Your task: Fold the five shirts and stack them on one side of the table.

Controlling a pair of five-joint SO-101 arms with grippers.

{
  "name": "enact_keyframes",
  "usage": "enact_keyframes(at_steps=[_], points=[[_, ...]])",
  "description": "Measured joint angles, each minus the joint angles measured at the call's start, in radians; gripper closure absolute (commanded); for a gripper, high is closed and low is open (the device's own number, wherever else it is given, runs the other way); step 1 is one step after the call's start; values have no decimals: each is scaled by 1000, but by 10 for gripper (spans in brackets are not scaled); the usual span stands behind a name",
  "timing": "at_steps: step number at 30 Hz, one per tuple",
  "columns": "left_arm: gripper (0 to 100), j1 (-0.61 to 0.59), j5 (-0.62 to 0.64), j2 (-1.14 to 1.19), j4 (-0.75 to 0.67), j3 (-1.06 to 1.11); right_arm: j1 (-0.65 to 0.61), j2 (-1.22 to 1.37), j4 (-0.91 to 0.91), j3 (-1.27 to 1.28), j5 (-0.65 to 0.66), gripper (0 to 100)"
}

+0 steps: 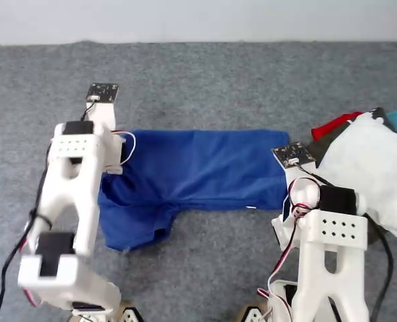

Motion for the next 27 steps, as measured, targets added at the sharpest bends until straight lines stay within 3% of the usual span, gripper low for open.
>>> enact_keyframes(at_steps=[13,19,27], points=[[987,0,104,402,434,-700,0,0,0,0,0,777],[968,0,120,431,454,-773,-14,0,0,0,-3,778],[967,0,123,494,457,-798,-253,0,0,0,-2,778]])
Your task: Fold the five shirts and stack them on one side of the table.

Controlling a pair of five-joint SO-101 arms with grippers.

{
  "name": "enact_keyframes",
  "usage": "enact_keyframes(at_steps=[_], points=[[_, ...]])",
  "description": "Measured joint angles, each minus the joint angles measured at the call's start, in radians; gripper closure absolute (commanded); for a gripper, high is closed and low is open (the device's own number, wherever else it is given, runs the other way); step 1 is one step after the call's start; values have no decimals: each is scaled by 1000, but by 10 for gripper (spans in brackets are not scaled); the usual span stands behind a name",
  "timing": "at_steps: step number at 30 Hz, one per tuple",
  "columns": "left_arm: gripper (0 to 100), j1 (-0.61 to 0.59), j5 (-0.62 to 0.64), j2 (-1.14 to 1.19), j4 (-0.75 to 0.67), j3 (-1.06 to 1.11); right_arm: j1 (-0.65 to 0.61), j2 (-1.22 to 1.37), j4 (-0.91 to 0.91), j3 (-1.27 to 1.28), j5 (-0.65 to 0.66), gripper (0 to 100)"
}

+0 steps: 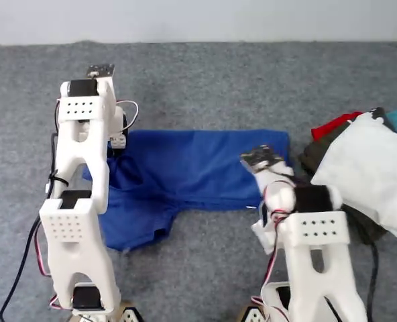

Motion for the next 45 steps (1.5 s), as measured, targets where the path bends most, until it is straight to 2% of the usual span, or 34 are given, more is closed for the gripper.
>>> enact_keyframes(at_steps=[10,20,24,28,33,36,39,42,45], points=[[967,0,0,141,2,-232,-35,0,0,0,0,778],[938,-68,0,54,2,-210,-40,2,-83,-31,-84,778],[904,-107,0,32,3,-203,-121,2,-89,-40,-84,778],[902,-143,0,12,3,-203,-253,2,-123,-40,-118,778],[902,-181,0,-40,3,-203,-322,2,-175,-40,-138,778],[902,-199,0,-80,3,-153,-311,2,-261,-37,-164,779],[902,-201,-14,-130,3,-40,-229,34,-422,12,-259,779],[902,-199,-49,-172,3,98,-155,132,-586,46,-322,779],[902,-199,-77,-180,3,180,-143,290,-703,43,-334,779]])
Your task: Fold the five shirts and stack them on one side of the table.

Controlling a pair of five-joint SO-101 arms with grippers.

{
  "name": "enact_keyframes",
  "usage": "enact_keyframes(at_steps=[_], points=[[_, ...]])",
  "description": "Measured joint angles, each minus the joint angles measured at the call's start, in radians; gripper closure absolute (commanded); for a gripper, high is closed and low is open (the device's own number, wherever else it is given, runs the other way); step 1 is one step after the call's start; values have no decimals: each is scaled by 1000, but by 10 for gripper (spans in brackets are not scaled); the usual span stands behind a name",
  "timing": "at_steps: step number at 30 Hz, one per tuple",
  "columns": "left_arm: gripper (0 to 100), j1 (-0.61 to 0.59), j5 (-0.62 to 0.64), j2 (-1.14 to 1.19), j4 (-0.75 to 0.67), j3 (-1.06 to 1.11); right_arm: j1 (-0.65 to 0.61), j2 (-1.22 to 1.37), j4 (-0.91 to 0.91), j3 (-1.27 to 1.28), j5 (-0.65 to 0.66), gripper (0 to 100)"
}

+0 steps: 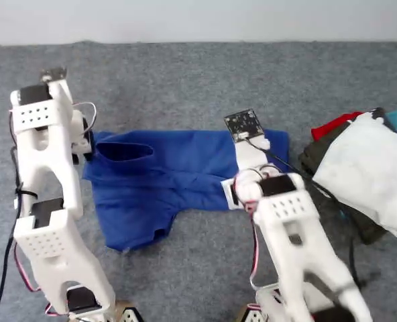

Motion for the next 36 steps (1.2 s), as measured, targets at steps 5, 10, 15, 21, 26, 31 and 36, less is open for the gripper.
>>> enact_keyframes(at_steps=[5,10,15,21,26,31,36], points=[[902,6,-5,-6,0,11,-3,301,-57,-175,-8,779],[902,38,-14,-8,0,11,-43,559,3,-440,-20,779],[902,40,-14,-8,0,17,-51,723,138,-634,-20,779],[902,40,-14,-8,0,17,-112,756,267,-638,26,779],[902,40,-14,-8,0,17,-175,652,279,-505,38,779],[902,40,-14,-8,0,17,-213,463,279,-310,58,779],[902,40,-14,-8,0,17,-216,267,279,-135,106,779]])
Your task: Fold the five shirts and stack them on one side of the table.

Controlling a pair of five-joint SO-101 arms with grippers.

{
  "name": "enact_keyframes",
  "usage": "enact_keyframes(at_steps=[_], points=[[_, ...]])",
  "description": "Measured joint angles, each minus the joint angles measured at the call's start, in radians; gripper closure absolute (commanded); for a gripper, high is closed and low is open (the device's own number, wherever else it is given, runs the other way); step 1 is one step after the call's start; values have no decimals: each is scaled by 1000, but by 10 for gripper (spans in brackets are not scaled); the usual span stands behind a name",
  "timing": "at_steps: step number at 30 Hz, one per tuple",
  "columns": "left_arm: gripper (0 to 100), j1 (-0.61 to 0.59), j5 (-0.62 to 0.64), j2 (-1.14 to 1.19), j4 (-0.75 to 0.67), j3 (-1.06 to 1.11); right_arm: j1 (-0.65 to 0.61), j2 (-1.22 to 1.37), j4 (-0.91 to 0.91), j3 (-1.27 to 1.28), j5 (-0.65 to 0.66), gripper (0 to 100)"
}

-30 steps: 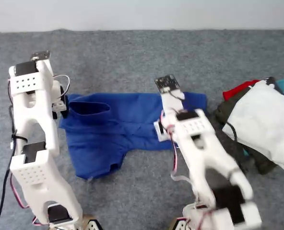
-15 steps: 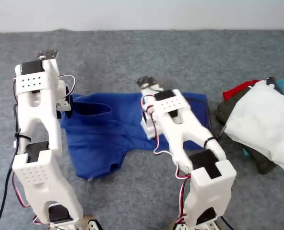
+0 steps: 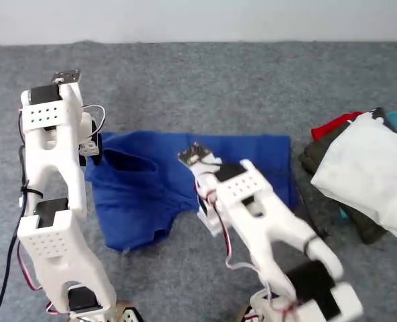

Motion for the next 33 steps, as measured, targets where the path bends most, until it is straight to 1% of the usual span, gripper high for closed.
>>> enact_keyframes(at_steps=[5,7,10,15,19,23,28,31,33], points=[[902,0,0,0,0,0,0,-160,6,0,0,776],[902,0,0,0,0,0,6,-184,14,-51,-3,776],[902,0,0,0,0,0,2,-190,89,-163,-46,779],[901,40,2,0,0,-40,3,-107,184,-347,-64,779],[901,84,0,37,0,-141,2,-25,198,-422,-66,779],[901,95,0,114,0,-212,2,2,199,-436,-68,779],[910,92,0,207,0,-227,2,2,199,-439,-68,779],[976,92,0,224,0,-227,2,2,199,-439,-68,779],[983,92,0,224,0,-229,2,2,199,-439,-68,779]])
